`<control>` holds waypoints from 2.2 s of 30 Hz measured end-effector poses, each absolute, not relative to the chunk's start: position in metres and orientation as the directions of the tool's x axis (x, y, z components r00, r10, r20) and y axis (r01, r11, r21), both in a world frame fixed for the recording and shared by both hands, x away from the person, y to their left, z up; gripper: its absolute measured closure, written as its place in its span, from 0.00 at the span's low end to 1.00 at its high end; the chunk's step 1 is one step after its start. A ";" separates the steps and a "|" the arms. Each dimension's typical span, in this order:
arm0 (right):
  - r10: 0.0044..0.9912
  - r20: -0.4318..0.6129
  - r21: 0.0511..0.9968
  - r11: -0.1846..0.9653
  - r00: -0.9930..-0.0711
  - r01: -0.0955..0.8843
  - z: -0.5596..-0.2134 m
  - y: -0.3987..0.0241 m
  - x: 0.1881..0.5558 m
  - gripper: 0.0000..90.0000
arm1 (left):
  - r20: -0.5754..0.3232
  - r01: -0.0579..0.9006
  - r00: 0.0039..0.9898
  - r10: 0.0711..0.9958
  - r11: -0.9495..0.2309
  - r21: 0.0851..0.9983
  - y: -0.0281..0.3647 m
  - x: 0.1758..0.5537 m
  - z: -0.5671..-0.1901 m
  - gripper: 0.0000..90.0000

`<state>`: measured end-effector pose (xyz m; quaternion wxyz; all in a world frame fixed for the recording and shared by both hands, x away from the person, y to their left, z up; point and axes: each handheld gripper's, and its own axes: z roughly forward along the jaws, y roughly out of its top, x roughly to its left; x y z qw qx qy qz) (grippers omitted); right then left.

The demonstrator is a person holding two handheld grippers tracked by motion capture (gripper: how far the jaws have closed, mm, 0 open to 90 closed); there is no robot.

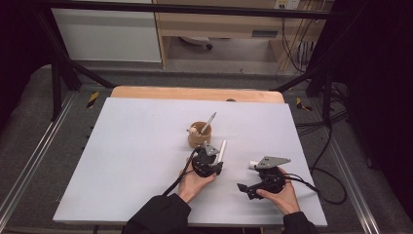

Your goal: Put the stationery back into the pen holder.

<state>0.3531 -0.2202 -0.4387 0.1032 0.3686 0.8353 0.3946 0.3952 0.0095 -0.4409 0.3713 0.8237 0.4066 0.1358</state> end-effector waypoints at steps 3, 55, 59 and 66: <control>0.696 0.117 0.736 0.418 -0.708 0.532 -0.439 -0.220 0.353 0.01 | -0.072 0.571 0.627 0.776 -0.395 0.720 0.006 0.396 -0.442 0.75; 0.693 0.118 0.737 0.419 -0.711 0.530 -0.439 -0.220 0.353 0.01 | -0.056 0.574 0.625 0.778 -0.410 0.709 0.005 0.400 -0.446 0.87; 0.693 0.118 0.737 0.419 -0.711 0.530 -0.439 -0.220 0.353 0.01 | -0.057 0.561 0.640 0.766 -0.415 0.716 0.012 0.400 -0.442 0.87; 0.693 0.115 0.737 0.421 -0.712 0.529 -0.439 -0.220 0.353 0.01 | -0.076 0.555 0.668 0.741 -0.427 0.714 0.027 0.398 -0.432 0.87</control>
